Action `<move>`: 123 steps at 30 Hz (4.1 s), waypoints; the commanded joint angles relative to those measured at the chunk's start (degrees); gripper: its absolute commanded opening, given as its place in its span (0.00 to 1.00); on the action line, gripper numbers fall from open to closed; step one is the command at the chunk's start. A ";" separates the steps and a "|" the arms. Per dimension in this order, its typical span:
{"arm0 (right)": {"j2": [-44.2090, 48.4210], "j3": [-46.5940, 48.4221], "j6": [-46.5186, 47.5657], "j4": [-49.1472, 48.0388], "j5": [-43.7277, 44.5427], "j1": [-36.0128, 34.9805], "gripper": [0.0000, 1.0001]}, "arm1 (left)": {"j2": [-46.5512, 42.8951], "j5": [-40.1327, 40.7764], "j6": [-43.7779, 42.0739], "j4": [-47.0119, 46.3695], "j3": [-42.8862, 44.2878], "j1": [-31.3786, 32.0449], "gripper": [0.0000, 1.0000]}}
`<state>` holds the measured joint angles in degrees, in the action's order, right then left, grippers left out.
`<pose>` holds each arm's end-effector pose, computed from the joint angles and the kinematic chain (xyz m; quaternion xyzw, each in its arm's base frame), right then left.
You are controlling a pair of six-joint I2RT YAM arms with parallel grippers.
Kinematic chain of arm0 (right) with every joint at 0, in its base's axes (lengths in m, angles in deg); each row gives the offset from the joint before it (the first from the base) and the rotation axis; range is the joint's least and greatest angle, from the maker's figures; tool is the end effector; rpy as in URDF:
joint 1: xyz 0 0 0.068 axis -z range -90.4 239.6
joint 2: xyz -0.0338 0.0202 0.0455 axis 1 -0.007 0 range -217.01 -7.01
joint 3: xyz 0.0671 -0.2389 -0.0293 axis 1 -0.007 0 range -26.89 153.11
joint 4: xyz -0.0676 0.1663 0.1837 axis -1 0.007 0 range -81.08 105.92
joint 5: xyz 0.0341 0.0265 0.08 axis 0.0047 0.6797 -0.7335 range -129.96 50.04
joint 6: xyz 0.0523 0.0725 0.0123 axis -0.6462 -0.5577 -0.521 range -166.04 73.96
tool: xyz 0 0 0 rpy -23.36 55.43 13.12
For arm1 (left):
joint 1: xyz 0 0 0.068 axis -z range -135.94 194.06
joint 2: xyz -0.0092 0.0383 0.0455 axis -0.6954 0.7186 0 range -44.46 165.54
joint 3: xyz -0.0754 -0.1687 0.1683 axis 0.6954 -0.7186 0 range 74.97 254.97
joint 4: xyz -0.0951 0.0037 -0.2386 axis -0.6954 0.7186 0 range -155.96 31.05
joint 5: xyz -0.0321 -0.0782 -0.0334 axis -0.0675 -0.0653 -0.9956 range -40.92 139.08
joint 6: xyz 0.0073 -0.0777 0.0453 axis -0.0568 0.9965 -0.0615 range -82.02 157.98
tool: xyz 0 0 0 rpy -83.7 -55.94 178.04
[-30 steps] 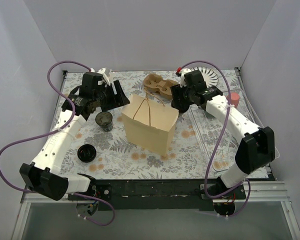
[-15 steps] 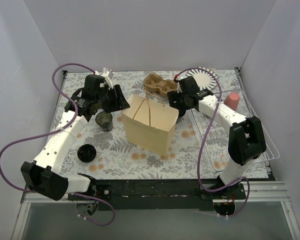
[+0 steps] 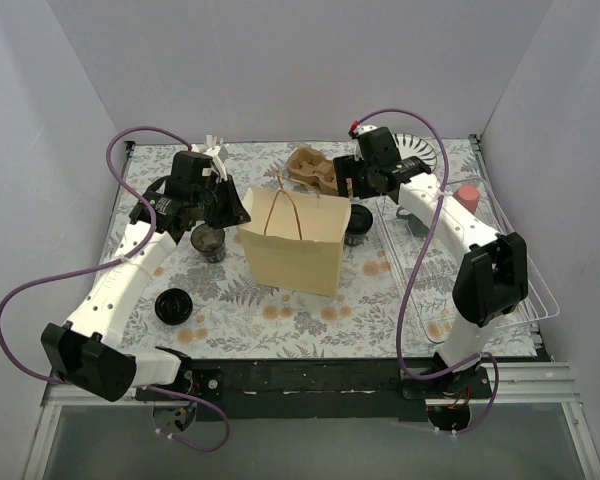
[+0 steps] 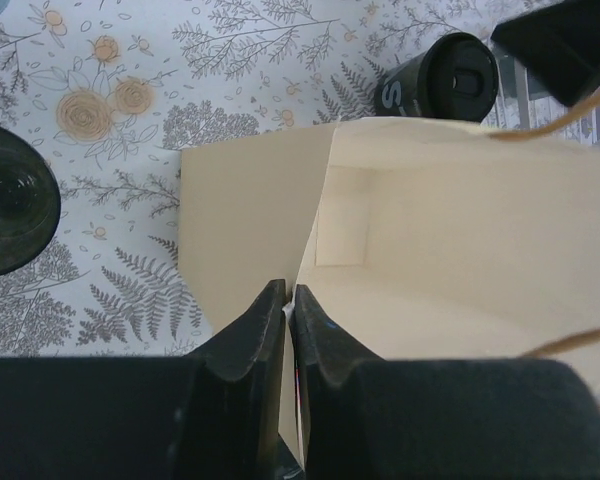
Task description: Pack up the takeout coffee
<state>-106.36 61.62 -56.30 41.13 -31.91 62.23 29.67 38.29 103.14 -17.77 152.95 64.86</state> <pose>0.3769 0.1824 0.2593 -0.1085 0.9090 0.0672 0.3969 0.2746 -0.1204 0.3135 -0.3127 0.8634 -0.3267 0.2236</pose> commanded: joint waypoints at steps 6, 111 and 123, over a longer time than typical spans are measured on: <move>-19.79 25.99 -0.20 -0.48 3.10 0.48 0.88 | -5.92 2.08 -2.15 7.26 0.07 0.12 0.09; -17.21 30.59 16.33 -24.57 -32.57 9.27 0.40 | -2.24 16.67 6.71 15.79 13.95 0.12 0.69; 12.85 20.13 15.71 -6.39 -40.14 7.43 0.39 | -0.56 11.67 11.38 16.77 14.13 0.12 0.61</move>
<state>-99.58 83.78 -41.27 24.82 -69.48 70.47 28.77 53.66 112.52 -1.20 165.75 64.86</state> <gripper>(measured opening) 0.435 0.627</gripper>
